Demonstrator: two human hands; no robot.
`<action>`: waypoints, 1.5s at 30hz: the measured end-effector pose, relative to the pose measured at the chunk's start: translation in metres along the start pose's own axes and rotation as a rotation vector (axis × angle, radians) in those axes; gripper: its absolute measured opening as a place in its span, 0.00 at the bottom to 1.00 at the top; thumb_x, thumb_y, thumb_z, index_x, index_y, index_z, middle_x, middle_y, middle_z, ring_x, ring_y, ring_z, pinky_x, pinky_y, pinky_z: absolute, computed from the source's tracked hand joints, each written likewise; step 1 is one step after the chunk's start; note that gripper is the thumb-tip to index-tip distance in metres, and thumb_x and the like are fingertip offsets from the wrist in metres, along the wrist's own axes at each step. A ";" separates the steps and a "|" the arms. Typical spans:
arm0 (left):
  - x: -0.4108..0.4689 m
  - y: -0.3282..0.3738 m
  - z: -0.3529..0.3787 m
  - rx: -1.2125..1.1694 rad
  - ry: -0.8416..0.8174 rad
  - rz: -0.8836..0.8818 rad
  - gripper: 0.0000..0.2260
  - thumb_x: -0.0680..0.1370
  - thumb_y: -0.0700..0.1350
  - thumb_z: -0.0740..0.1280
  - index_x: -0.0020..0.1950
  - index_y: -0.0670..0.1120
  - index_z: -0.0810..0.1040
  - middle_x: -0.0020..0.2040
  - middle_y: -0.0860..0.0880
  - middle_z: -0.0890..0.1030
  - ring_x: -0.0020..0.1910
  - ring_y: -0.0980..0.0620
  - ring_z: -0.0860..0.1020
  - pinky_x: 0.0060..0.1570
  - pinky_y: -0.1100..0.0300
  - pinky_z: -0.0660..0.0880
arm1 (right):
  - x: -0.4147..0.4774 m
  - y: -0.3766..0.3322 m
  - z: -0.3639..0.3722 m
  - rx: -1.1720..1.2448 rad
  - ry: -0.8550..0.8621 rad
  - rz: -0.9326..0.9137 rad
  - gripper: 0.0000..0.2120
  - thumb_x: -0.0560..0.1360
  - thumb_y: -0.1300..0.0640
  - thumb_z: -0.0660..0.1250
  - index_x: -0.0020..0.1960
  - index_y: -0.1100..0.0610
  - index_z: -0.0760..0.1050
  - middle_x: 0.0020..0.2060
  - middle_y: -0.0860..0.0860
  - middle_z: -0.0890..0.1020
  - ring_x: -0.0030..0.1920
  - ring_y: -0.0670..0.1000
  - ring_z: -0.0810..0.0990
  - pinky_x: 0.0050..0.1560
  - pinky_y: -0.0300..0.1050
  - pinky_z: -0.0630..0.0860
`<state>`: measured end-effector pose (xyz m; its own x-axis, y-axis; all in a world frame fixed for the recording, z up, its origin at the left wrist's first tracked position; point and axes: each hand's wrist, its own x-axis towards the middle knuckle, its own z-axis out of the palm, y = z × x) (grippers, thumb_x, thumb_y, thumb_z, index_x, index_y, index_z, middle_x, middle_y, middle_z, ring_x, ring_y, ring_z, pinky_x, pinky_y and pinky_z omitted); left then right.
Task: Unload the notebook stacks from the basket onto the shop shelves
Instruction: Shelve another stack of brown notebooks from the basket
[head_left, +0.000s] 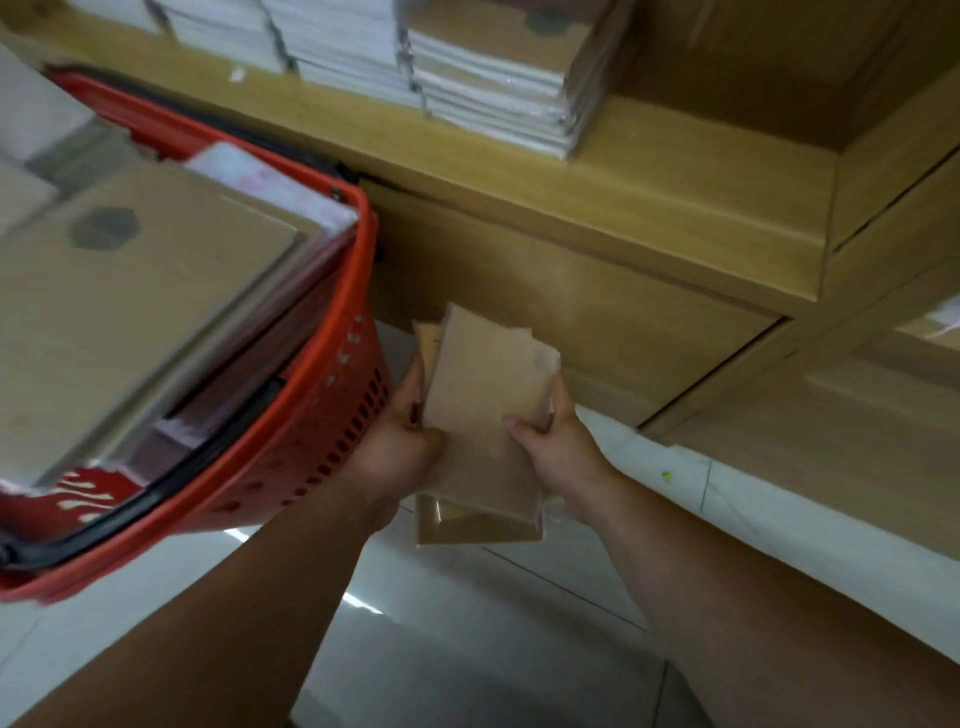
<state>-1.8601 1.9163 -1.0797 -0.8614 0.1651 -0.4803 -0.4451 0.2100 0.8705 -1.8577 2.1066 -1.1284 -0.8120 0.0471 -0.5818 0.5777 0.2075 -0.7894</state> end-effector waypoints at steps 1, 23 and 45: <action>-0.009 0.010 0.000 -0.009 0.027 0.008 0.41 0.75 0.26 0.58 0.78 0.64 0.62 0.61 0.55 0.82 0.51 0.63 0.83 0.41 0.63 0.81 | -0.012 -0.014 0.001 -0.024 0.011 -0.031 0.44 0.80 0.51 0.69 0.83 0.41 0.42 0.74 0.49 0.72 0.70 0.54 0.74 0.70 0.51 0.73; 0.000 0.229 -0.026 -0.016 0.026 0.332 0.34 0.77 0.32 0.66 0.77 0.59 0.65 0.58 0.48 0.82 0.56 0.48 0.81 0.55 0.54 0.77 | -0.088 -0.221 -0.092 0.376 0.157 -0.403 0.44 0.77 0.69 0.68 0.80 0.37 0.55 0.61 0.44 0.78 0.56 0.46 0.80 0.43 0.43 0.79; 0.051 0.204 0.014 0.348 0.190 0.417 0.38 0.81 0.43 0.66 0.83 0.51 0.44 0.82 0.53 0.39 0.81 0.52 0.44 0.77 0.55 0.47 | 0.047 -0.274 -0.094 0.128 0.232 -0.532 0.21 0.78 0.49 0.71 0.67 0.50 0.71 0.63 0.50 0.79 0.62 0.51 0.79 0.65 0.54 0.77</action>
<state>-1.9917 1.9809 -0.9276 -0.9900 0.1327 -0.0482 0.0207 0.4741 0.8802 -2.0617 2.1437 -0.9212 -0.9814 0.1843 -0.0529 0.0798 0.1419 -0.9867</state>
